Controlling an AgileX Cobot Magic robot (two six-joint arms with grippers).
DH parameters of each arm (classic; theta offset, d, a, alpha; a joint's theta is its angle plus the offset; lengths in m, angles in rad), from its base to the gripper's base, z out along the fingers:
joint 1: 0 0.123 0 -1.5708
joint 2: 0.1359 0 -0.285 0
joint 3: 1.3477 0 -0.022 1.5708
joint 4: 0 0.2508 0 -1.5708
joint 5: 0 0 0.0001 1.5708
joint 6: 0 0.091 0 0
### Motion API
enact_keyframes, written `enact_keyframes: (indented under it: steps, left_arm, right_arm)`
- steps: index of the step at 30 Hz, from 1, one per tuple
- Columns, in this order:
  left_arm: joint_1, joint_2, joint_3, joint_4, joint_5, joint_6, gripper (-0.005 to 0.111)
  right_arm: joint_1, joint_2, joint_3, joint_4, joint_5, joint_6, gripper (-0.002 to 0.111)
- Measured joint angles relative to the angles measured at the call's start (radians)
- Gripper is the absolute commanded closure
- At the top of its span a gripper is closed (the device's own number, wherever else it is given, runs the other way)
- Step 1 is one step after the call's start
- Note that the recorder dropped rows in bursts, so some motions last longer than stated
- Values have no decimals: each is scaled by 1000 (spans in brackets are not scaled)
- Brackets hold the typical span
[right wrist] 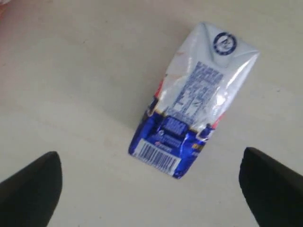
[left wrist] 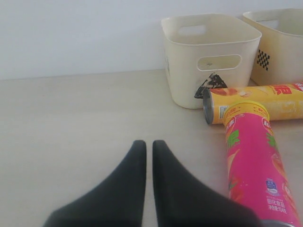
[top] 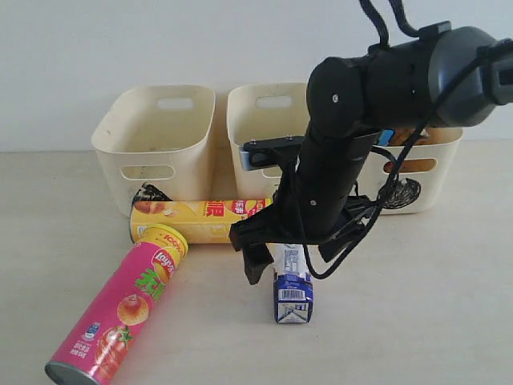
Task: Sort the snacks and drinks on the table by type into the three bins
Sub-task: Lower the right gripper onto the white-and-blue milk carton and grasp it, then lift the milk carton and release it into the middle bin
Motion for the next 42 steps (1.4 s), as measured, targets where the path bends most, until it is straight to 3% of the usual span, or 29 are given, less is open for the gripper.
enact_keyframes:
  steps: [7, 12, 17, 29, 33, 37, 42]
  left_arm:
    - [0, 0, 0, 0, 0, 0, 103]
    - [0, 0, 0, 0, 0, 0, 103]
    - [0, 0, 0, 0, 0, 0, 103]
    - [0, 0, 0, 0, 0, 0, 103]
    - [0, 0, 0, 0, 0, 0, 103]
    - [0, 0, 0, 0, 0, 0, 103]
    - [0, 0, 0, 0, 0, 0, 103]
  right_arm:
    - [9, 56, 0, -138, -30, 174, 18]
    - [9, 90, 0, -138, -60, 182, 20]
    - [9, 102, 0, -138, -92, 191, 36]
    - [9, 169, 0, -138, -143, 195, 38]
    - [9, 169, 0, -138, -144, 195, 59]
    - [9, 169, 0, -138, -145, 195, 106]
    - [9, 169, 0, -138, -126, 148, 109]
